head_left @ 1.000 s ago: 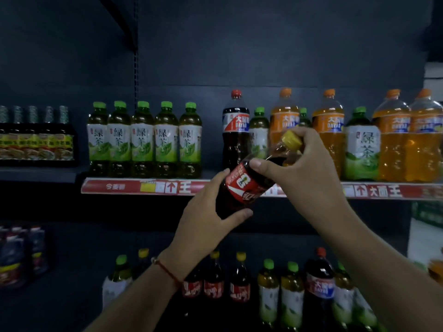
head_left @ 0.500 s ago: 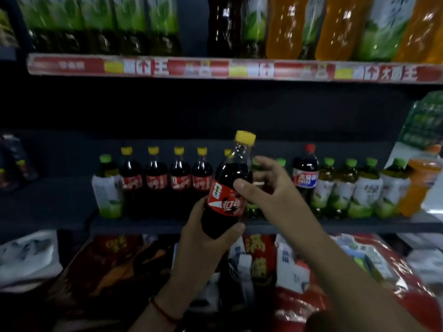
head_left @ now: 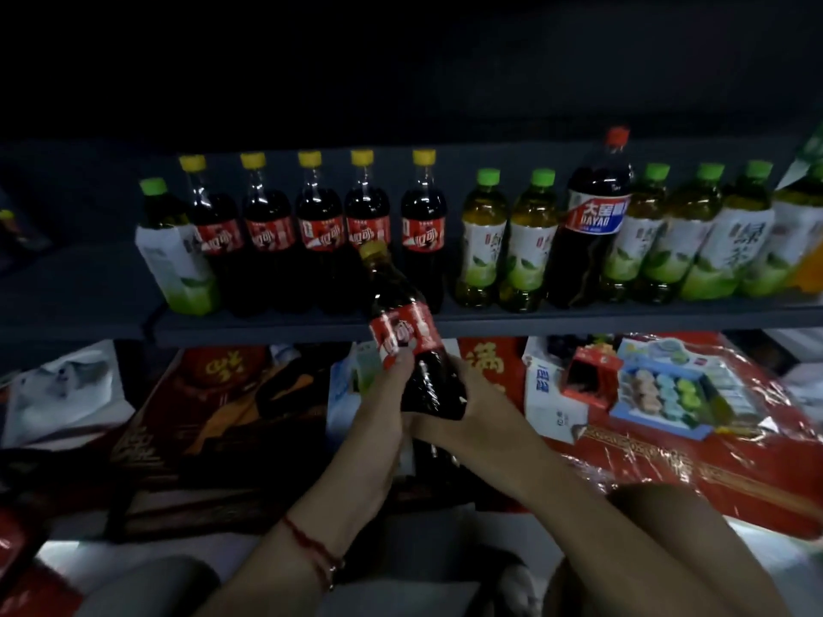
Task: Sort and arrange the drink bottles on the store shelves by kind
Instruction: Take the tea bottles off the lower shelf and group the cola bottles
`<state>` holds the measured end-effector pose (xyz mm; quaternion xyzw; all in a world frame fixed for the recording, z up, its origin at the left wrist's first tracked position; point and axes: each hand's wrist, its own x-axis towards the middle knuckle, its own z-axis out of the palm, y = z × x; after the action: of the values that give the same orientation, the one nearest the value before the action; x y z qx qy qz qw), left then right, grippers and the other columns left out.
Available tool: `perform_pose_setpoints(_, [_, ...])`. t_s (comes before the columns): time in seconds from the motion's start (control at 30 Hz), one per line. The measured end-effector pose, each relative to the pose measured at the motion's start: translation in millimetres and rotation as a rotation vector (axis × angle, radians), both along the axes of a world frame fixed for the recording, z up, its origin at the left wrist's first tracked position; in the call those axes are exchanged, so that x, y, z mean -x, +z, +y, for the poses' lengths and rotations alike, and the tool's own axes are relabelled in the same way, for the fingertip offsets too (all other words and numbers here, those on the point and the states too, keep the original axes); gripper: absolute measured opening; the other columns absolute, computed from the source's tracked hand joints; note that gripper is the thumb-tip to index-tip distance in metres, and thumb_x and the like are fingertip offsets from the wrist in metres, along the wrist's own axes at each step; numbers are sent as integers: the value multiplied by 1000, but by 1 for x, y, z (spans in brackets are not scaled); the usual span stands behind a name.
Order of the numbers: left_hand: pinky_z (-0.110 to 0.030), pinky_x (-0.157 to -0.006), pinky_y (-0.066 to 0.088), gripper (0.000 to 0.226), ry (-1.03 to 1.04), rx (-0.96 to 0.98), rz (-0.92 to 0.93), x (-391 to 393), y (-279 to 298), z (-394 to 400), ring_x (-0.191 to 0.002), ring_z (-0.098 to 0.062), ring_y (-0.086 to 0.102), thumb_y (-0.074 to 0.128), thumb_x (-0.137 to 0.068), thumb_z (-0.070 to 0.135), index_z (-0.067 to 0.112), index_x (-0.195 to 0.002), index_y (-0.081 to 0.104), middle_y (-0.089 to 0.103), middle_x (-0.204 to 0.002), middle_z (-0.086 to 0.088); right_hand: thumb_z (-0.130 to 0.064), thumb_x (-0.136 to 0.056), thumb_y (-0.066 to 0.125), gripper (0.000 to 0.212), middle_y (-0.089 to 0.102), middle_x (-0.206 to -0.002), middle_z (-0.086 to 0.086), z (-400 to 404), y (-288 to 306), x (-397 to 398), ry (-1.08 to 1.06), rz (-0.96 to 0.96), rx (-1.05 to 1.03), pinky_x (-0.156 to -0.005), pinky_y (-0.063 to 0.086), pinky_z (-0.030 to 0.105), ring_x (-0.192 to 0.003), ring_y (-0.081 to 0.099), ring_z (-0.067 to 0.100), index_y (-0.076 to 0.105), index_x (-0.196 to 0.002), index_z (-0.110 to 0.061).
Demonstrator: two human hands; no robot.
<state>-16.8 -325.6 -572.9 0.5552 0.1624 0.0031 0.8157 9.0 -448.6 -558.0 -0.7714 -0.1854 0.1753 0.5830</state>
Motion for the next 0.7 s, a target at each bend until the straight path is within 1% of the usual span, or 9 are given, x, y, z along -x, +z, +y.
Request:
perform_pose_setpoints(0.1, [-16, -70, 52, 51, -65, -364, -54, 2, 4, -12, -94, -5, 70, 55, -73, 65, 38, -116, 64, 74, -106, 9, -17, -76, 78, 47, 74, -99, -4, -10, -10, -8, -67, 21, -22, -81, 60, 35, -89, 72, 9, 58, -118, -24])
perform_pose_setpoints(0.13, [-12, -74, 49, 49, -98, -460, -71, 2, 7, -16, -98, 0, 68, 54, -75, 64, 40, -116, 63, 72, -107, 14, -14, -75, 79, 49, 74, -100, -3, -15, -11, -11, -90, 36, -48, -83, 60, 38, -91, 72, 11, 58, -117, -24])
perform_pose_setpoints(0.23, [-2, -73, 42, 21, -135, -591, -119, -15, 27, -23, -96, 16, 61, 47, -94, 50, 44, -109, 60, 69, -101, 25, -6, -69, 80, 53, 74, -98, -2, -33, -15, -25, -198, 61, -89, -80, 59, 35, -89, 72, 12, 59, -112, -27])
perform_pose_setpoints(0.27, [-2, -75, 41, 21, -129, -650, -145, -24, 36, -24, -100, 16, 58, 44, -97, 47, 44, -113, 58, 65, -107, 24, -5, -66, 82, 53, 74, -95, -3, -38, -16, -30, -233, 58, -90, -76, 58, 31, -87, 72, 11, 60, -110, -27])
perform_pose_setpoints(0.37, [-20, -98, 41, 42, -91, -1002, -335, -65, 60, -19, -122, -2, 49, 44, -99, 47, 35, -139, 47, 52, -132, 11, -10, -60, 85, 52, 72, -89, -5, -54, -15, -42, -329, 61, -86, -68, 53, 27, -82, 70, 13, 61, -104, -24])
perform_pose_setpoints(0.47, [-30, -104, 38, 58, -64, -1493, -467, -113, 82, -16, -126, -15, 45, 52, -97, 46, 28, -149, 34, 45, -141, 0, -5, -63, 85, 52, 71, -89, -4, -68, -11, -47, -384, 94, -114, -64, 51, 22, -75, 69, 7, 58, -104, -23])
perform_pose_setpoints(0.5, [-33, -103, 37, 65, -48, -1655, -498, -131, 87, -16, -127, -20, 44, 54, -96, 46, 24, -151, 30, 43, -142, -4, -2, -64, 84, 51, 71, -87, -2, -71, -10, -48, -390, 101, -133, -59, 50, 19, -71, 69, 5, 58, -104, -21])
perform_pose_setpoints(0.57, [-37, -102, 38, 78, -12, -1869, -533, -164, 93, -20, -125, -26, 44, 60, -92, 48, 17, -153, 24, 44, -139, -8, 2, -65, 82, 52, 71, -85, 0, -75, -11, -52, -401, 126, -162, -51, 48, 13, -65, 68, 2, 58, -106, -18])
perform_pose_setpoints(0.7, [-49, -110, 32, 103, 76, -2224, -526, -220, 94, -25, -121, -34, 47, 62, -80, 64, 5, -154, 21, 50, -131, -16, 0, -64, 83, 53, 72, -88, 1, -76, -11, -57, -441, 168, -194, -61, 52, 24, -74, 71, 12, 58, -107, -18])
